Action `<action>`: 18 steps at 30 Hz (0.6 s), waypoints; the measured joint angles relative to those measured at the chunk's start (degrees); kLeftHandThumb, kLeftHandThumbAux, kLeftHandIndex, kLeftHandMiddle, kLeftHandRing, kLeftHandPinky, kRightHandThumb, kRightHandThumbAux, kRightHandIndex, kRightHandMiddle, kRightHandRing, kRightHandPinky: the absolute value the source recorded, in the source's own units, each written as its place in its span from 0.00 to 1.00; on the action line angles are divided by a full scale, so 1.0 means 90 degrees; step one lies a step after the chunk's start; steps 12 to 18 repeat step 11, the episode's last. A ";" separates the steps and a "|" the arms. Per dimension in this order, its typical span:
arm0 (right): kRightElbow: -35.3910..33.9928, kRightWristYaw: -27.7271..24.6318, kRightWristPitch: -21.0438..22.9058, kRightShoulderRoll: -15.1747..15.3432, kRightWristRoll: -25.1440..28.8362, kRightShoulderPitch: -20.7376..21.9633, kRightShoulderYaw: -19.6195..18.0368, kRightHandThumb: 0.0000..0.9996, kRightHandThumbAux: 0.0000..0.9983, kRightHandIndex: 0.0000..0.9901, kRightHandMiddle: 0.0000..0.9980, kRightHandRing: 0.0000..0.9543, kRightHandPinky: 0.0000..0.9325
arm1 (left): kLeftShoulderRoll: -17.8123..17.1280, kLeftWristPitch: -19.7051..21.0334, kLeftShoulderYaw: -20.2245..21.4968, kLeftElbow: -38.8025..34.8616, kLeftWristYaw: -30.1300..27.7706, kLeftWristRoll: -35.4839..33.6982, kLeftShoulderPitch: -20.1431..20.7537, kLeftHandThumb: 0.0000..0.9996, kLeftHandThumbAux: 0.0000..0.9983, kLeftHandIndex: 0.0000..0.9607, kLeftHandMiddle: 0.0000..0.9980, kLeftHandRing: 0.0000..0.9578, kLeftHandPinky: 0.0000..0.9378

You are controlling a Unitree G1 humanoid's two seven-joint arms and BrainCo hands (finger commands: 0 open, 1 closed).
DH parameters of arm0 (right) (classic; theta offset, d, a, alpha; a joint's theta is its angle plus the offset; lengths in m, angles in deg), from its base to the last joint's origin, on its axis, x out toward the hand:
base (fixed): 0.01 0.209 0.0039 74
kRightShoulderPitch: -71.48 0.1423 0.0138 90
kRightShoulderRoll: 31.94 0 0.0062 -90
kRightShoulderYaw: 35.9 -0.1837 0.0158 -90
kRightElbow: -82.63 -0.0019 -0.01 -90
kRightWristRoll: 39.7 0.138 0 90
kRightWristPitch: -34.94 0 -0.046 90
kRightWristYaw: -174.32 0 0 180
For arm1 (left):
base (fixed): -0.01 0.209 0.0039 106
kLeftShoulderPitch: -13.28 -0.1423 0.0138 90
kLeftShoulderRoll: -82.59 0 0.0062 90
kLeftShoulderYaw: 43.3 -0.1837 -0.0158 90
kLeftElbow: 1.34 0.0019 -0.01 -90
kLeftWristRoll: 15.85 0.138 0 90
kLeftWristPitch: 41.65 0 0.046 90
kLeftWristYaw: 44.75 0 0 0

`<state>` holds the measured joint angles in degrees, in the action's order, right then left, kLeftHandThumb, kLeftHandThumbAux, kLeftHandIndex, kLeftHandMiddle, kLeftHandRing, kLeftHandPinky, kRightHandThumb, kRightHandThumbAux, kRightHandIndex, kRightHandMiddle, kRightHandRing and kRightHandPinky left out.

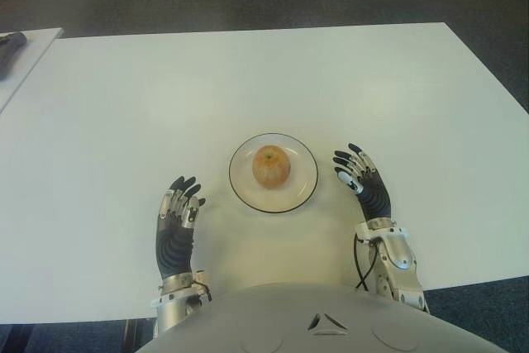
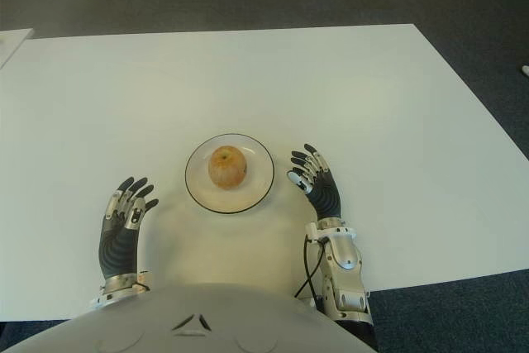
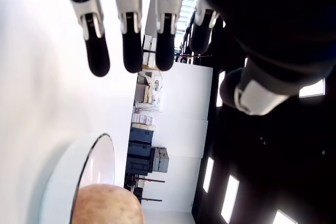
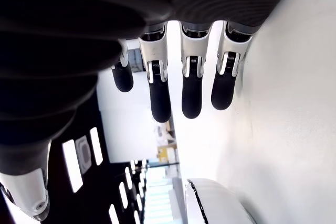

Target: Put the apples into the plate.

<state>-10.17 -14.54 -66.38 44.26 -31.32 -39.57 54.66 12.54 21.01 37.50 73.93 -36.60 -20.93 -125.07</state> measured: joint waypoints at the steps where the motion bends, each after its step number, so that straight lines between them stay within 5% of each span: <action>1: 0.0012 -0.0016 -0.0031 -0.0004 0.0000 -0.0001 0.0001 0.29 0.61 0.12 0.26 0.24 0.27 | -0.0001 0.0010 0.0006 0.0000 -0.0004 0.0002 0.0004 0.35 0.55 0.18 0.21 0.24 0.31; 18: 0.0056 -0.0048 -0.0137 -0.0047 0.0001 0.0009 0.0000 0.31 0.62 0.13 0.27 0.25 0.27 | -0.0002 0.0224 0.0146 -0.0001 -0.0004 0.0028 0.0068 0.35 0.56 0.17 0.20 0.23 0.31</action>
